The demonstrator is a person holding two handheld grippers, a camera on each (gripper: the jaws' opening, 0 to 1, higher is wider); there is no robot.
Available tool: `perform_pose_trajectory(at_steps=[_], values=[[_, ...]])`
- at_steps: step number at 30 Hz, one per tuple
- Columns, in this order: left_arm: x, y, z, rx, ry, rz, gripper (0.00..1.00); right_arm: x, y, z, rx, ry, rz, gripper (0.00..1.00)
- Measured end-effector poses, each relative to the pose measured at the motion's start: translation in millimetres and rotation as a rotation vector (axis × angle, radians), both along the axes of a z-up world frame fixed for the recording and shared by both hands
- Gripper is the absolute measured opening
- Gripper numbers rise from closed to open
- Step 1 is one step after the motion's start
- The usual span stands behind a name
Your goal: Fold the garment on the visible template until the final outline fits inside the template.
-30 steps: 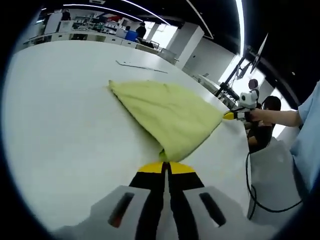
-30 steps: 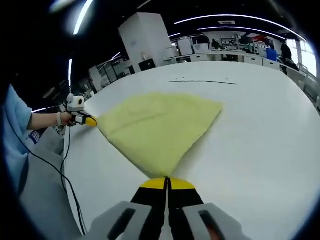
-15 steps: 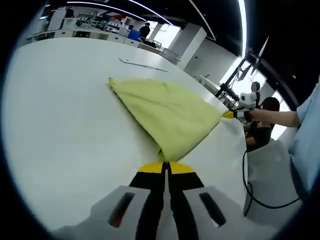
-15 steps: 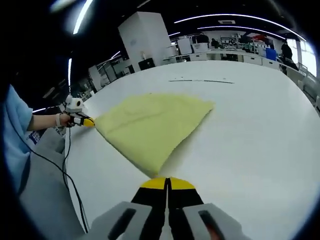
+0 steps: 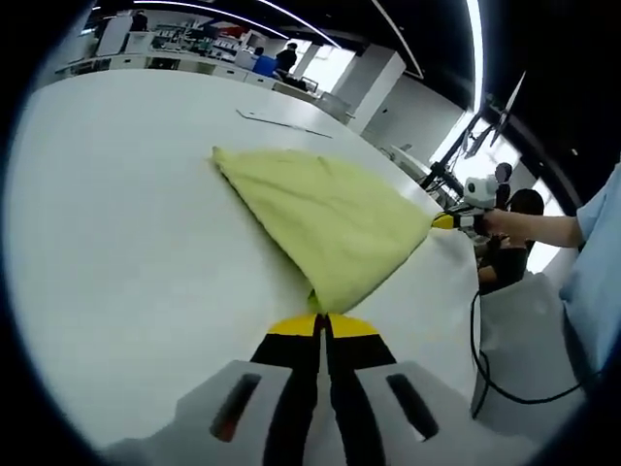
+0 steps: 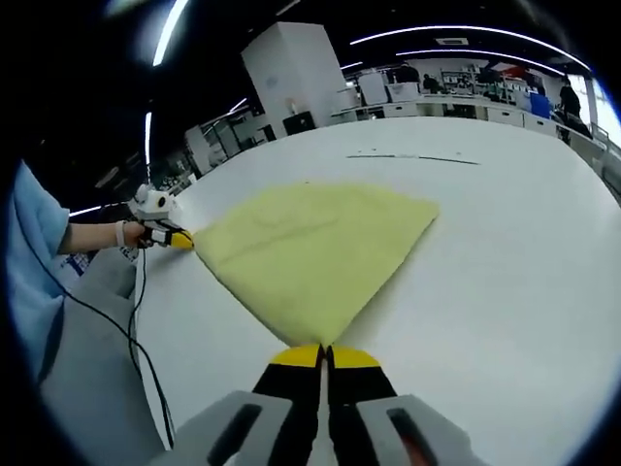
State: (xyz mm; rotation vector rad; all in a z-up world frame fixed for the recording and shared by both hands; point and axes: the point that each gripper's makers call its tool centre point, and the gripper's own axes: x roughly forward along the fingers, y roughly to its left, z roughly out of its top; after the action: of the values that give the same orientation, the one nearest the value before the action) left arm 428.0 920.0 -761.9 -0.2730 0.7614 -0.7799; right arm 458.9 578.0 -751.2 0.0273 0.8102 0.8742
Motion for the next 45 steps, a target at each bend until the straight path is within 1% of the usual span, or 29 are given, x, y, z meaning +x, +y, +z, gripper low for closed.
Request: perform_pose_trajectory(at_steps=[3,5,7,15,20,26,30,33,35,38,41,42,45], values=[[-4.7,2,-2.0,-0.003,0.006,0.002,0.0,-5,-3,-1.0,-0.014,-0.004,0.012,0.0],[-9.5,0,-1.1,-0.008,0.007,0.004,0.0,-11,-3,-3.5,-0.015,0.012,0.013,0.0],[-12.9,-1,-0.7,-0.016,0.013,0.01,0.0,-14,-3,-4.6,-0.019,0.01,0.013,0.0],[-28.8,-3,-2.0,-0.02,0.011,0.013,0.0,-27,-4,-5.8,-0.012,0.03,0.004,0.0],[-33.6,-2,-2.3,-0.024,0.016,0.024,0.0,-36,-4,-6.0,-0.012,0.039,0.014,0.0],[-41.7,-3,-3.2,-0.02,0.016,0.014,0.0,-39,-6,-6.9,-0.011,0.039,0.0,0.0],[-40.1,-3,-3.6,-0.03,0.018,0.028,0.0,-40,-5,-8.7,-0.01,0.046,-0.01,0.0],[-39.3,-3,-3.3,-0.026,0.006,0.026,0.0,-40,-4,-9.9,-0.016,0.044,-0.006,0.0],[-39.7,-4,-2.6,-0.016,0.001,0.02,0.0,-39,-4,-8.3,-0.016,0.032,-0.007,0.0],[-39.1,-3,-0.4,-0.021,0.006,0.027,0.01,-40,-4,-3.9,-0.007,0.03,-0.009,0.0],[-35.6,-1,13.6,-0.041,-0.029,0.043,0.06,-37,-8,5.2,-0.006,0.001,-0.029,0.17],[-32.7,1,19.2,-0.041,-0.051,0.058,0.08,-36,-9,8.5,-0.005,-0.012,-0.033,0.23],[-33.5,2,31.5,-0.042,-0.077,0.045,0.19,-34,-13,21.8,-0.015,-0.065,-0.045,0.34]])
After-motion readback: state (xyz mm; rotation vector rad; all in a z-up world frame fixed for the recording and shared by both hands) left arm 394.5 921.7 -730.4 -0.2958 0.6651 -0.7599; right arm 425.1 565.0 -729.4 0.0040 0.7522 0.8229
